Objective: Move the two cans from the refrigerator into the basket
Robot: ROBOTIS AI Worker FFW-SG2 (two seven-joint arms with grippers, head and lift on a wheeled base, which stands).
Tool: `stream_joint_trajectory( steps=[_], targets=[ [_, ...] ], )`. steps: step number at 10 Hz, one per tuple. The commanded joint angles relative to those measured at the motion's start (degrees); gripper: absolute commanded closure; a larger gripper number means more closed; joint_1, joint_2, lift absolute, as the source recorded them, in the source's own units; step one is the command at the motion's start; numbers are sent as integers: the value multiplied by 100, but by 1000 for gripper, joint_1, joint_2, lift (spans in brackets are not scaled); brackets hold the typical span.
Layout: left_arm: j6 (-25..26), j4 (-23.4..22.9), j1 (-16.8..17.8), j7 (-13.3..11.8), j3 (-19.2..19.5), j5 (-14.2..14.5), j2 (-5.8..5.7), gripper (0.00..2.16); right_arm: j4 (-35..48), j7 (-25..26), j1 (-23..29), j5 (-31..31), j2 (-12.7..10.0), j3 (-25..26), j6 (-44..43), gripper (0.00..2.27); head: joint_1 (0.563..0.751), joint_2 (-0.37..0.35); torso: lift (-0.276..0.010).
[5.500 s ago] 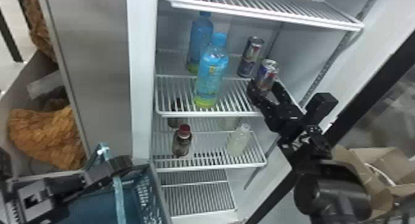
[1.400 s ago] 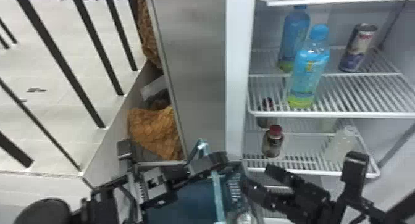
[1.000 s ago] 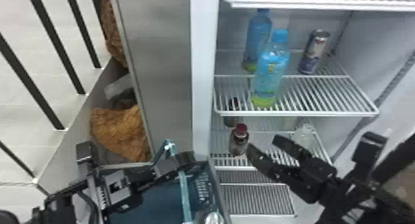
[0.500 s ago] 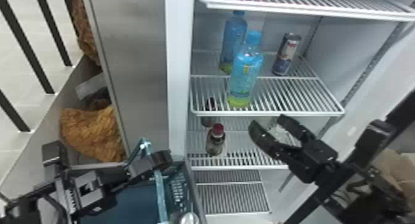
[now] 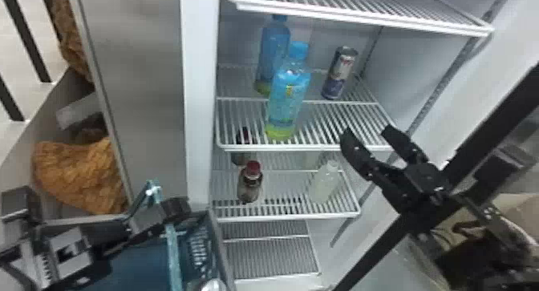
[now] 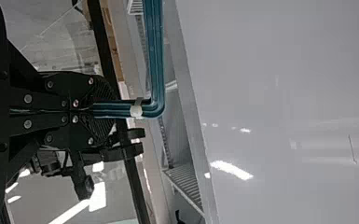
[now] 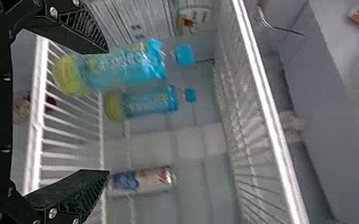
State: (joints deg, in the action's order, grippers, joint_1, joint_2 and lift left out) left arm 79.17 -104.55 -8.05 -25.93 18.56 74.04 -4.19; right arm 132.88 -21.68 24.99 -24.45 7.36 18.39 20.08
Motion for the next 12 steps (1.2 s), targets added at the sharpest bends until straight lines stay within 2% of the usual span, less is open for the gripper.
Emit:
stream_joint_trajectory(
  steps=[1,7,12],
  targets=[
    [0,0,-11,0,-5,0,-12,1197,148,156,46,205,-41,115,-124,131,695,-258,-35],
    [0,0,-25,0,6,0,-12,1197,36,841,18,434,-59,240,-236,130,695,-326,-35],
    [0,0,-11,0,-17,-11,-12,1197,-710,1008,-783,674,-59,115,-250,125,695,-345,-35]
  ],
)
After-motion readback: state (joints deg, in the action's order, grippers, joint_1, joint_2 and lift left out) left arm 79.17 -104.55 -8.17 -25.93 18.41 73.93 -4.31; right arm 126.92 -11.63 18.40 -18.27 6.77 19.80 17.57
